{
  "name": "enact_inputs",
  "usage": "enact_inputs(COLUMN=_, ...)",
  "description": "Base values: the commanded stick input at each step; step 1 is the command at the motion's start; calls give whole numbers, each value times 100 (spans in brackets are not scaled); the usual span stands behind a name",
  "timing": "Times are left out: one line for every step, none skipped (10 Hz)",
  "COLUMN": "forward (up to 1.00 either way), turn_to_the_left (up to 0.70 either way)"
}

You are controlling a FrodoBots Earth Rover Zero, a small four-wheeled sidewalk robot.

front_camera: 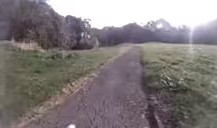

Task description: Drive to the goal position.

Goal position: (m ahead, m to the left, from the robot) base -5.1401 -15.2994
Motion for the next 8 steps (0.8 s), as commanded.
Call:
enact_inputs(forward=70, turn_to_the_left=0)
enact_inputs(forward=70, turn_to_the_left=0)
enact_inputs(forward=70, turn_to_the_left=0)
enact_inputs(forward=70, turn_to_the_left=-1)
enact_inputs(forward=70, turn_to_the_left=-4)
enact_inputs(forward=70, turn_to_the_left=-9)
enact_inputs(forward=70, turn_to_the_left=-3)
enact_inputs(forward=70, turn_to_the_left=0)
